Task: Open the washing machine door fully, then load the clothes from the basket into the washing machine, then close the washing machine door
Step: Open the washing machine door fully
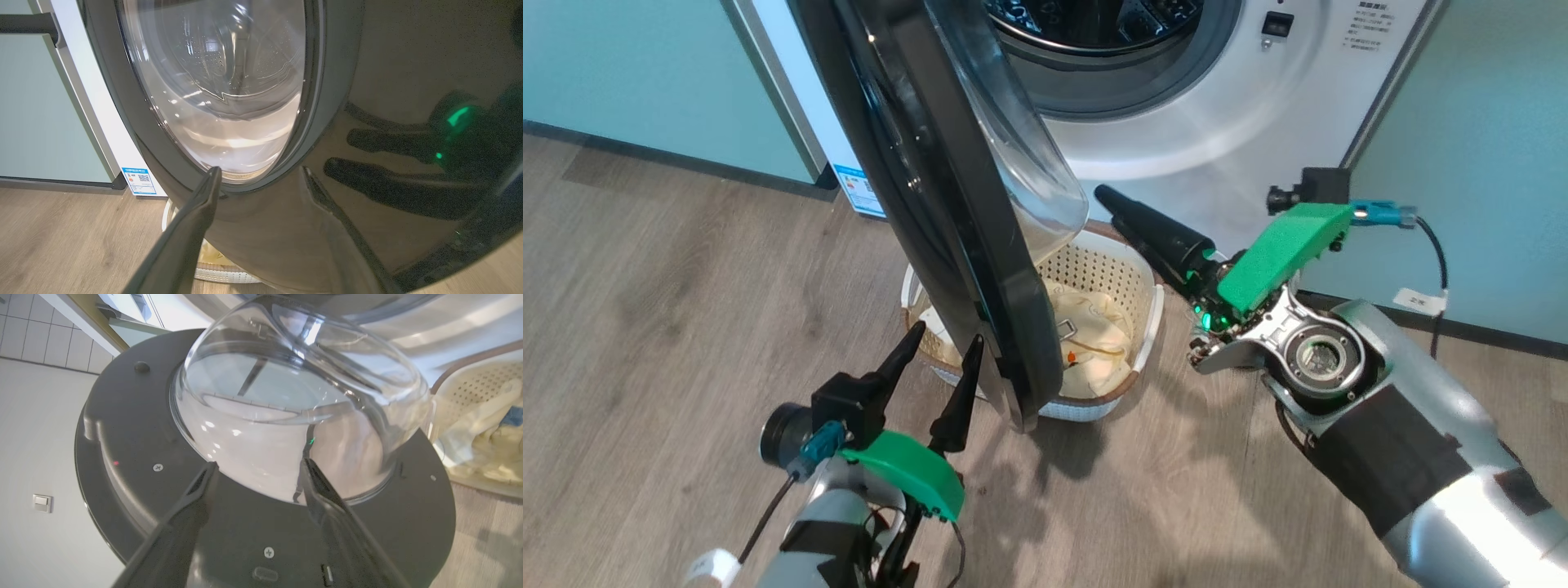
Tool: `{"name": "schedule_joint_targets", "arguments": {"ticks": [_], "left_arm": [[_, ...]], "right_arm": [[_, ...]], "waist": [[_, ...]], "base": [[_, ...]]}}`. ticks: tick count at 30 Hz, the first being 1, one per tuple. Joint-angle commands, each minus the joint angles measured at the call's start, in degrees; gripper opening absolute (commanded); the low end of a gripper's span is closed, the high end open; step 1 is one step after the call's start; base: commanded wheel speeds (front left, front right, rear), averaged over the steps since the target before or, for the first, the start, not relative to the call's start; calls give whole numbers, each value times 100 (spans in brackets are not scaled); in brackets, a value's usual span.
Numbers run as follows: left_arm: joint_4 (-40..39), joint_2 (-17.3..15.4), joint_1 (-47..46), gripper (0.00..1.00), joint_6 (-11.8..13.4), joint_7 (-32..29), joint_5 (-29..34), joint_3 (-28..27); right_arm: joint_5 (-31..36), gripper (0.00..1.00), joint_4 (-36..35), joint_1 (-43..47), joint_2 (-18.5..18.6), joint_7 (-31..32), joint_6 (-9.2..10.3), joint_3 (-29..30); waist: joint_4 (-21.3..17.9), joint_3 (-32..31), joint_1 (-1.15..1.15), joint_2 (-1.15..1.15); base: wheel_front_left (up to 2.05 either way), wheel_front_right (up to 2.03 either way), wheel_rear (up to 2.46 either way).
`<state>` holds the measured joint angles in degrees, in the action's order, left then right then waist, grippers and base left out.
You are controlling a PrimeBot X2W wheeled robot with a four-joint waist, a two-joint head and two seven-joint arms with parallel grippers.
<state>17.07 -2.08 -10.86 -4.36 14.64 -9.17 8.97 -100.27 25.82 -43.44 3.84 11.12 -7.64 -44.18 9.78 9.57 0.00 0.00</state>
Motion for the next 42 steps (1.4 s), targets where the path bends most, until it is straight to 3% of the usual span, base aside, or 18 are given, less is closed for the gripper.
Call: {"name": "schedule_joint_targets", "arguments": {"ticks": [1,5,11,14,21,24,32,42], "left_arm": [[-199,-80,-239,100,16,36,-46,-225],[-201,-80,-254,100,16,36,-42,-239],[-203,-80,-246,100,24,36,-22,-289],[-206,-80,-222,100,22,36,-2,-351],[-227,-80,-119,100,6,36,25,-469],[-225,-80,-57,100,-2,36,35,-512],[-218,-85,158,100,-22,36,90,-632],[-199,-95,425,100,-17,36,91,-813]], "right_arm": [[258,100,-257,-33,-62,-248,15,71],[839,100,-404,-37,-20,-823,15,60],[2450,100,-515,-158,306,-2325,15,-154],[3380,100,-467,-173,484,-2585,15,-63],[6322,100,-1291,716,416,-2610,15,1498],[7179,100,-1723,1332,325,-2611,15,1992],[8373,100,-2337,2968,94,-2611,15,3167],[8845,100,-2374,4285,-80,-2612,15,4055]], "waist": [[-10,10,0,0],[-37,22,0,0],[-118,-15,0,0],[-181,-58,0,0],[-304,-166,0,0],[-353,-237,0,0],[-503,-441,0,0],[-673,-634,0,0]], "base": [[0,0,0],[0,0,0],[0,0,0],[0,0,0],[0,0,0],[0,0,0],[0,0,0],[0,0,0]]}}
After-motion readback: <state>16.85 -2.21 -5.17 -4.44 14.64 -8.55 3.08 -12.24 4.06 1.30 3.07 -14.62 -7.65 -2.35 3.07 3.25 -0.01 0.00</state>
